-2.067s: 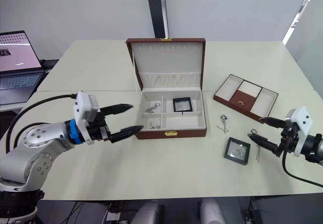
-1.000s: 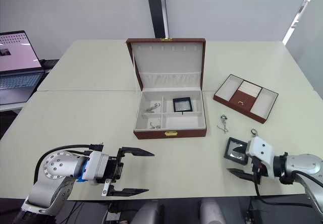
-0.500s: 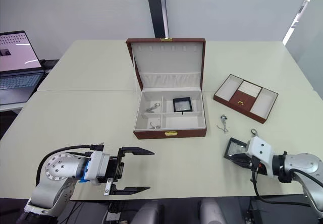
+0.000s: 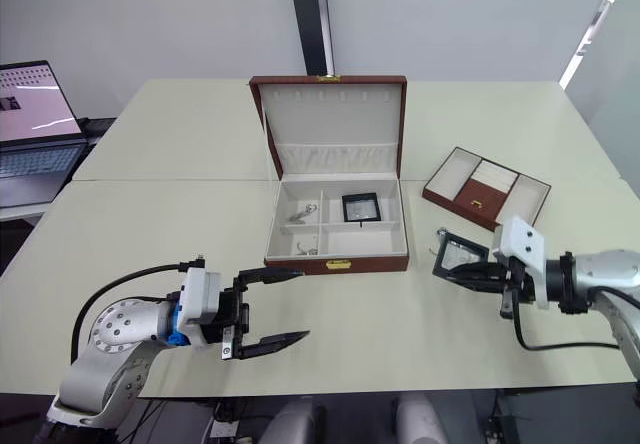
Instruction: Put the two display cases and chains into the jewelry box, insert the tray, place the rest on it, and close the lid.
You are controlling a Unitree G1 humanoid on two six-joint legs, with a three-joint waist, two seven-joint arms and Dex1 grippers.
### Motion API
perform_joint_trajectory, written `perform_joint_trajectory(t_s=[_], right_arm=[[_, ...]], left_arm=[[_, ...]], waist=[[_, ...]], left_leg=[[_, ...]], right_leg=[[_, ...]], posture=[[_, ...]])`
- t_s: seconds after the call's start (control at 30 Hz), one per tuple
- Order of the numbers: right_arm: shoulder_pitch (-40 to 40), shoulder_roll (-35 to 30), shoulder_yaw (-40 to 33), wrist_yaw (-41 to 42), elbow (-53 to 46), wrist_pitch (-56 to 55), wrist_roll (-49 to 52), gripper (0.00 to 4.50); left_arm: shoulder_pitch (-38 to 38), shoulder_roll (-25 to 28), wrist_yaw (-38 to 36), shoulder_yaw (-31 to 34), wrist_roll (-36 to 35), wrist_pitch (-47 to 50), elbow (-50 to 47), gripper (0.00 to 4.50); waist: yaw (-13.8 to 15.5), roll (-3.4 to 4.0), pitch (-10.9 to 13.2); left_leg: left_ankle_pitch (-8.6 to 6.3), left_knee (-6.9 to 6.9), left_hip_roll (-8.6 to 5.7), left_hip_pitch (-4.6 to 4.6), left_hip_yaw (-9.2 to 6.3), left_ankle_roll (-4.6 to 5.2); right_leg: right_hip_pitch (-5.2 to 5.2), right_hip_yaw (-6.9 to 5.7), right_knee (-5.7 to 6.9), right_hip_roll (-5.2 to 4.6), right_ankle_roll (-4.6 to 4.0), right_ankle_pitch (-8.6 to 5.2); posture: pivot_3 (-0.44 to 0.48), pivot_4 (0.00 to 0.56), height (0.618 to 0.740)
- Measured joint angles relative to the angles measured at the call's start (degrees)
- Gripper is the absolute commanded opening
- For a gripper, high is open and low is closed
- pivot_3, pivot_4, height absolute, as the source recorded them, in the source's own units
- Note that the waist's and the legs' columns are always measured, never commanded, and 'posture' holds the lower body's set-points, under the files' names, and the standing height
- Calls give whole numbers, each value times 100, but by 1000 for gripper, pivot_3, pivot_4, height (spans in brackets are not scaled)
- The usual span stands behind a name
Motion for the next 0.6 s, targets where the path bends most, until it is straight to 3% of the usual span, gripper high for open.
perform_joint_trajectory(t_s=[0.1,0.3,0.6], right_arm=[[-1055,79,554,285,417,141,-46,8],[-2894,1069,1601,710,1680,80,-500,8],[-3887,2017,2451,859,2788,18,-1209,8]], left_arm=[[146,-177,511,92,-9,273,-267,4500],[536,-363,1484,440,-5,730,-801,4500],[1394,-740,2586,802,-11,1132,-1659,4500]], waist=[[8,-3,2],[-4,-4,2],[42,-5,3]], left_leg=[[0,0,3,2,-3,0],[0,-1,4,-7,-1,-1],[1,0,-5,-19,-11,-2]], right_leg=[[0,-5,0,1,0,0],[-14,-1,1,0,-1,0],[-22,-7,-1,-9,-1,0]], posture=[[0,150,740],[0,150,740],[0,150,740]])
